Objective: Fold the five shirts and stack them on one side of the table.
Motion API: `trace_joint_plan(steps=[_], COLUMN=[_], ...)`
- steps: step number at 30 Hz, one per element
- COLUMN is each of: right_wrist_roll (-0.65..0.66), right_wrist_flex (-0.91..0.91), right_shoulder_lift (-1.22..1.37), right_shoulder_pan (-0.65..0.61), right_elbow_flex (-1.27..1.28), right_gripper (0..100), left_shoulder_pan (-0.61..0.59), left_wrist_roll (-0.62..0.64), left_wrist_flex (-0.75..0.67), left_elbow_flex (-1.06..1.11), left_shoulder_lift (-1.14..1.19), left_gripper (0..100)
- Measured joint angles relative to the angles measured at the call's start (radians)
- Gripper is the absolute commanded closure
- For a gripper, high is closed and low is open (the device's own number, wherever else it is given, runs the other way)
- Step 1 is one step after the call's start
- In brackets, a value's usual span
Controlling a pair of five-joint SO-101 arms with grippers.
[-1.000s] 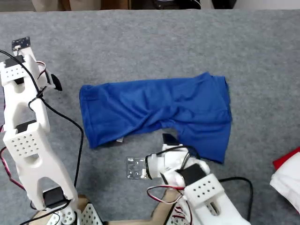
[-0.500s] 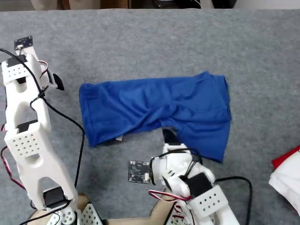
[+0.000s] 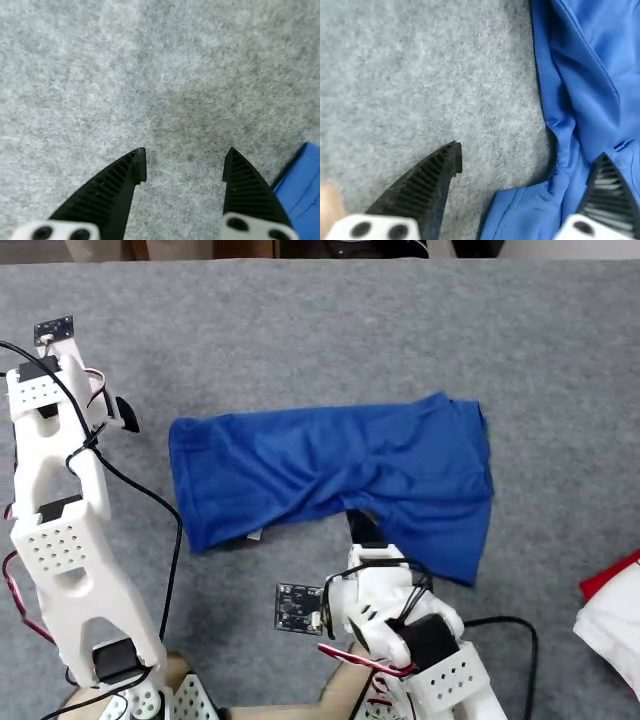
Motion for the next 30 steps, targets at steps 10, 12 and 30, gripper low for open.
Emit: trace_joint_plan(steps=[10, 12, 30], right_wrist_roll=[0.000, 0.000, 0.000], right_wrist_flex=[0.000, 0.000, 0.000], right_shoulder_lift=[0.000, 0.000, 0.000], right_shoulder_pan=[0.000, 0.000, 0.000], right_elbow_flex=[0.000, 0.000, 0.000], right_gripper=[60.5, 60.5, 60.5], left_shoulder_pan=[0.000, 0.000, 0.000], left_wrist_roll=[0.000, 0.000, 0.000], left_wrist_flex=[0.138, 0.160, 0.169], left_elbow_flex=[-0.132, -0.161, -0.176], left_shoulder_lift=[0.000, 0.000, 0.000], left_gripper=[78, 78, 78])
